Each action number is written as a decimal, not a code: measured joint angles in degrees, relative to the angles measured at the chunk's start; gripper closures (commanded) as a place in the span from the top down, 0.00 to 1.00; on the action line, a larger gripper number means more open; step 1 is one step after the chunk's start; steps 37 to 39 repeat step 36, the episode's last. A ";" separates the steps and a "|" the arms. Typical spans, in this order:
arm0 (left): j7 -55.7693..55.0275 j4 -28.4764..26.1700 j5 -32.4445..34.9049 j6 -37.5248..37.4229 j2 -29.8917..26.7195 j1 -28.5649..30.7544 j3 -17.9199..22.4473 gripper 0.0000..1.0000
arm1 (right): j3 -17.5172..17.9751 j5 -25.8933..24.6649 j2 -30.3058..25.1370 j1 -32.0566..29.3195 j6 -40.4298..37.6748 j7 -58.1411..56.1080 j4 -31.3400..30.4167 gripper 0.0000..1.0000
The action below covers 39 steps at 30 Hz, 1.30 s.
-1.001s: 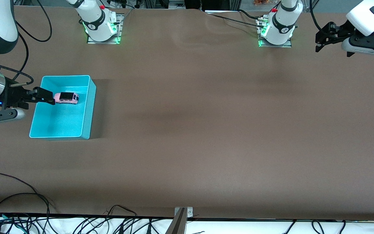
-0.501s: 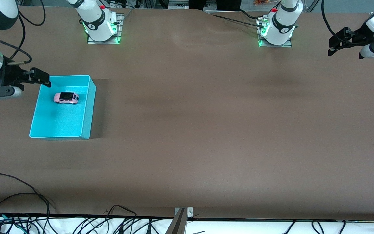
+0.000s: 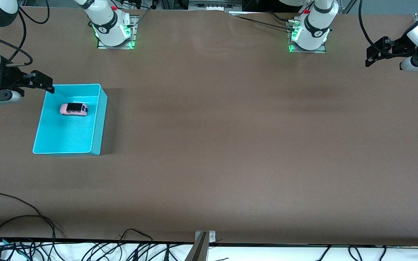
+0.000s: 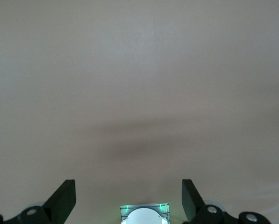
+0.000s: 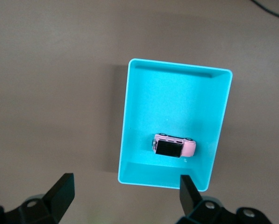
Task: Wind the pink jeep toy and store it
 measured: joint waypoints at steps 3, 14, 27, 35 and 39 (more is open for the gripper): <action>0.00 0.26 0.00 0.00 0.03 0.00 0.01 1.00 | 0.11 -1.15 0.22 0.33 0.16 0.00 0.66 1.00; -0.05 1.54 0.00 0.02 0.07 0.05 0.08 1.00 | 0.10 -1.36 0.56 0.51 0.20 0.00 1.17 1.00; -0.05 2.18 0.08 0.01 0.13 0.18 0.12 1.00 | -0.02 -0.35 1.19 0.45 0.22 1.23 1.17 1.00; -0.05 2.19 0.11 0.01 0.13 0.43 0.64 1.00 | -0.24 -0.23 1.40 0.40 0.22 1.63 1.17 1.00; -0.05 2.19 0.11 0.01 0.13 0.44 0.65 1.00 | -0.24 -0.22 1.42 0.40 0.22 1.65 1.17 1.00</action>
